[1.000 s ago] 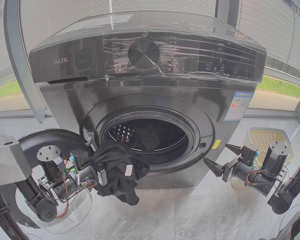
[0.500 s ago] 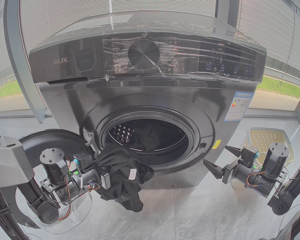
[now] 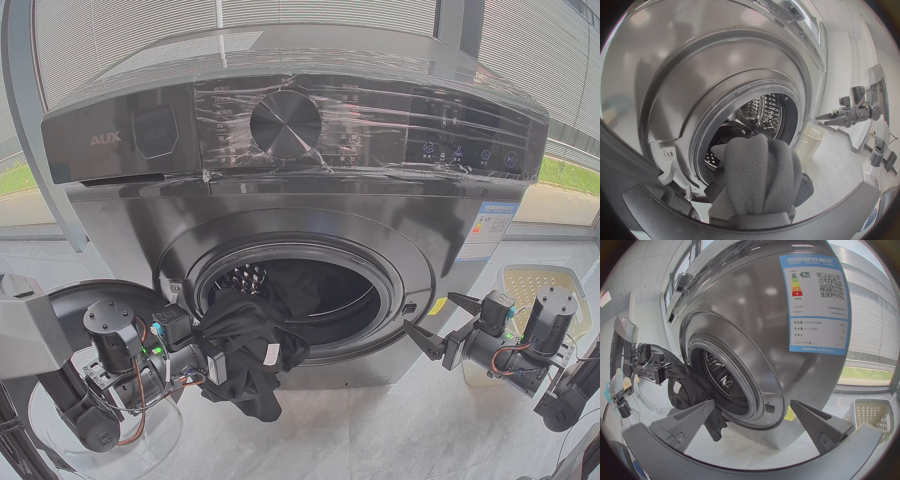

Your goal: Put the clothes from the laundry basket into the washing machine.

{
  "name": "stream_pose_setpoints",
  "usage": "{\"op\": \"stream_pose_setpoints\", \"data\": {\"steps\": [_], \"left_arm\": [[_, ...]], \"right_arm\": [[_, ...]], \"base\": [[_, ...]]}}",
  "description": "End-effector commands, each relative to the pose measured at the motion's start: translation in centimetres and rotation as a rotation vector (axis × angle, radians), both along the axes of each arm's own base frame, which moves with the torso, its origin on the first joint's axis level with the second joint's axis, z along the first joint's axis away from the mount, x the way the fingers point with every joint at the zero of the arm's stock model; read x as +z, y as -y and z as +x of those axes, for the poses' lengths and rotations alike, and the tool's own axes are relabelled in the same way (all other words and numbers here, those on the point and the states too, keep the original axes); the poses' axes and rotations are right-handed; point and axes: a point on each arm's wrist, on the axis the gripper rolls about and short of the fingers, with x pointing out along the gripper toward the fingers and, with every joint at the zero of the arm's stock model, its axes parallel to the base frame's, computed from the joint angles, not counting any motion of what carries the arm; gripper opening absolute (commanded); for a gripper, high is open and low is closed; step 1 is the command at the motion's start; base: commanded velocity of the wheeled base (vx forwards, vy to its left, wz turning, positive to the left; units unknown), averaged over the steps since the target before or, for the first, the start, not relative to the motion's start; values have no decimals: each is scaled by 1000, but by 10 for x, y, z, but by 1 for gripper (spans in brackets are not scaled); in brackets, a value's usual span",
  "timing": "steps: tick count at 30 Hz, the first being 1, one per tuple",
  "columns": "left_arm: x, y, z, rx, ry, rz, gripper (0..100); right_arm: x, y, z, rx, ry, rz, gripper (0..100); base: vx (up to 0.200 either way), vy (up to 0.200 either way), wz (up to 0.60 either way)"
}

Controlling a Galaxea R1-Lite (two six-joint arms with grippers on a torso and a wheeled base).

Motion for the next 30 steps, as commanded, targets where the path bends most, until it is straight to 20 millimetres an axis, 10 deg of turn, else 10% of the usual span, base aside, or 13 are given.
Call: {"op": "stream_pose_setpoints", "data": {"steps": [1,10,30], "left_arm": [[-2,7,-5,-21,-15,1,0],[-22,58,-2,-67,-57,-10,0],[-61,118,108,55,73,-161,0]], "right_arm": [[0,-4,-2,17,1,0,100],[1,-9,-6,39,0,9,100],[2,-11,-8,54,5,13,100]], "base": [[0,0,0],[0,0,0],[0,0,0]]}}
